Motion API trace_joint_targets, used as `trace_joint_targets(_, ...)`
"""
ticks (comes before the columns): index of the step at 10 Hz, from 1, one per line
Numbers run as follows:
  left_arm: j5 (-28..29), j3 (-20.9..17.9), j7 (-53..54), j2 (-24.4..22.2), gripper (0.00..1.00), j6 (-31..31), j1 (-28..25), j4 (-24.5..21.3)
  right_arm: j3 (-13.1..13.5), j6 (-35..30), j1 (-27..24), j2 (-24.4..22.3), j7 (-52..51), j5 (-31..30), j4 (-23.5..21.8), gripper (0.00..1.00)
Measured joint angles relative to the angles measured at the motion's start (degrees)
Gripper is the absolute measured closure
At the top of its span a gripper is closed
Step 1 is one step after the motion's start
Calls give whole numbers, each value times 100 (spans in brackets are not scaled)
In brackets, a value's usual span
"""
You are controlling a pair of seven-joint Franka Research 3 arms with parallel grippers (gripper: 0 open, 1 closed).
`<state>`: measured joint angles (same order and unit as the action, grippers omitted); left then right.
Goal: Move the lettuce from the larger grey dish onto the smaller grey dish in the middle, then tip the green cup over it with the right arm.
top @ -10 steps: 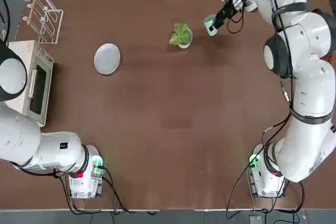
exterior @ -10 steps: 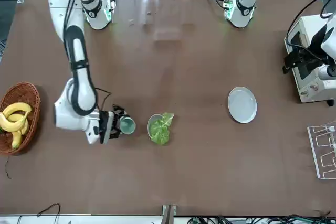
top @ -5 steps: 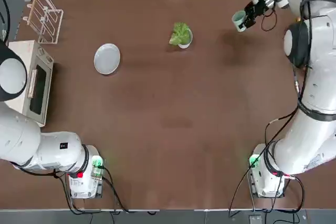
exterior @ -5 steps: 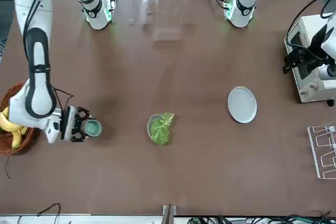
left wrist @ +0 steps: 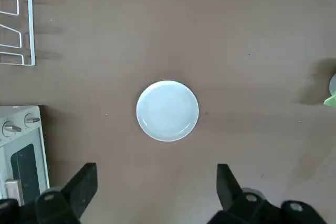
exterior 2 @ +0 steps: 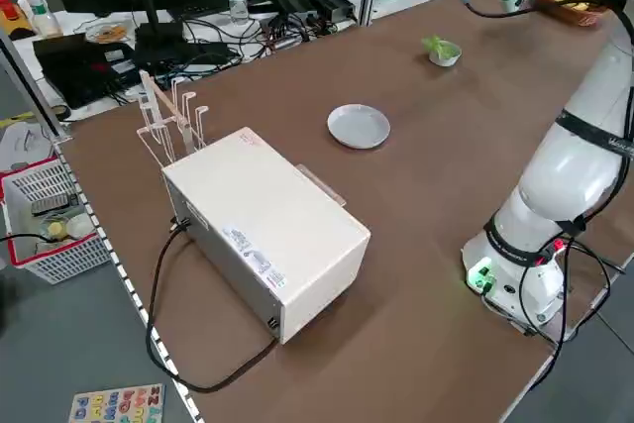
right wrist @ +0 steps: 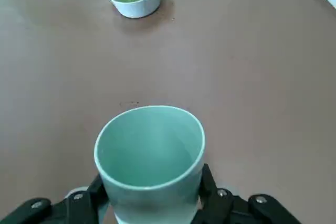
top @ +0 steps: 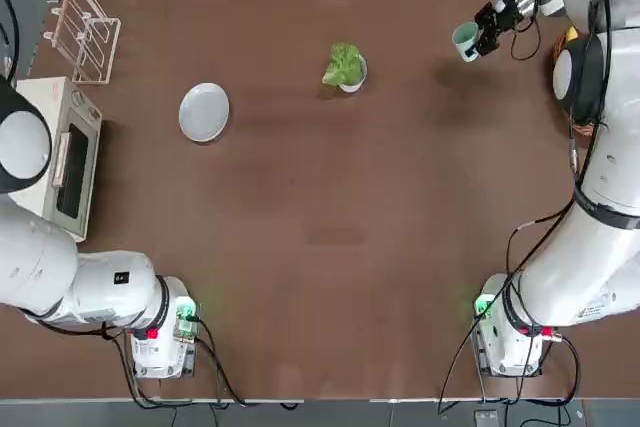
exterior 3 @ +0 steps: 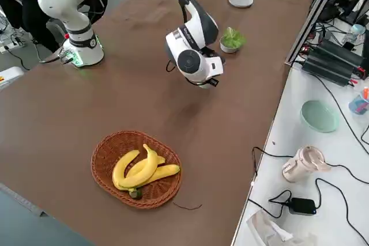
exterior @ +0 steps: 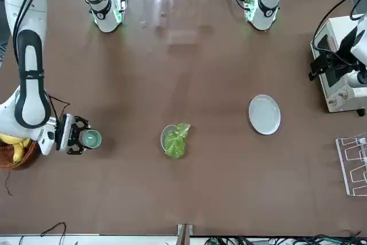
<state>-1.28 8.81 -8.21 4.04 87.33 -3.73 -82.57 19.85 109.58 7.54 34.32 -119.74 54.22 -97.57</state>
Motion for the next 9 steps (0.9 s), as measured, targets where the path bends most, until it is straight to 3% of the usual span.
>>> trace_joint_targets(6,0,-3,0,0,0,0,-1,0,-1265,-679,-1762,21,-1733,2,-205,31)
trace_joint_targets(9,0,-3,0,0,0,0,-1,1,-1442,-949,-2437,223,-2288,3,-454,31)
